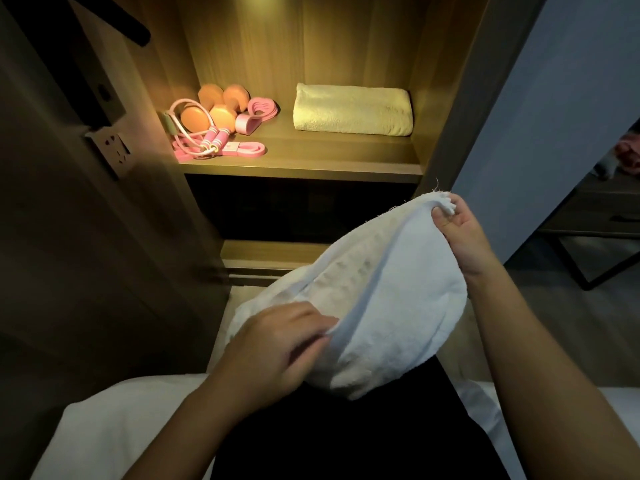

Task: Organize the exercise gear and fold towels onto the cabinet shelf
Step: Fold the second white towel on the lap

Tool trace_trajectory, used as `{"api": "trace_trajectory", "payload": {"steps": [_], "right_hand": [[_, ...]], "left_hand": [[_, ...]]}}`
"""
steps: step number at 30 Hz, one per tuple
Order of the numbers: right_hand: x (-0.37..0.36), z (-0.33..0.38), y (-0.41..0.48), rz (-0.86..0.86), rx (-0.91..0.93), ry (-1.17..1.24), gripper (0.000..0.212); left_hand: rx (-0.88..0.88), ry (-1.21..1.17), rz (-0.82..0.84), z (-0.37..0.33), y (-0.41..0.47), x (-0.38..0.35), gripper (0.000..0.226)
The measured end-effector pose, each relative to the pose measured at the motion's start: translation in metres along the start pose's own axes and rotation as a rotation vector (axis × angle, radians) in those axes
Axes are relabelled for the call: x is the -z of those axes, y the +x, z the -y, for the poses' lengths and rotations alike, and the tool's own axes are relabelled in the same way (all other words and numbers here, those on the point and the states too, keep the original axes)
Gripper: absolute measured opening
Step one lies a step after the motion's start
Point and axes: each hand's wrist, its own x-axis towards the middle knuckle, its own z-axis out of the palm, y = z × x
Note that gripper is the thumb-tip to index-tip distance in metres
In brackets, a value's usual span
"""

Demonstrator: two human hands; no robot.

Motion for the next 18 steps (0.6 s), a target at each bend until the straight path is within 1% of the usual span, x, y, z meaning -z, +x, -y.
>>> {"api": "trace_trajectory", "payload": {"steps": [2,4,7,9,10,12,15,17,18], "right_hand": [[0.002,-0.009,0.001,-0.056,-0.017,-0.055,0.012],[0.003,-0.018,0.001,-0.091,-0.033,-0.089,0.011],[0.005,-0.026,0.0,-0.12,-0.034,-0.113,0.011],[0.006,-0.026,0.0,-0.128,-0.028,-0.116,0.011],[0.006,-0.026,0.0,-0.129,-0.024,-0.115,0.012],[0.006,-0.025,0.001,-0.122,-0.015,-0.12,0.012],[0.003,-0.025,0.003,-0.112,-0.001,-0.127,0.013],[0.001,-0.023,0.004,-0.097,0.008,-0.136,0.013],[0.0,-0.022,0.004,-0.088,0.015,-0.142,0.012]], "left_hand": [[-0.018,0.017,0.085,-0.002,-0.003,-0.008,0.028],[0.017,-0.02,0.115,-0.002,-0.004,-0.012,0.033],[0.189,-0.127,0.033,-0.001,-0.007,-0.015,0.035],[0.31,-0.12,-0.078,0.001,-0.009,-0.014,0.032],[0.358,-0.09,-0.097,0.003,-0.008,-0.012,0.03],[0.385,-0.006,-0.016,0.007,-0.006,-0.004,0.025],[0.296,0.122,0.17,0.012,-0.005,0.005,0.022],[0.302,0.149,0.229,0.009,-0.005,0.009,0.019],[0.336,0.134,0.231,0.007,-0.005,0.009,0.024]]}}
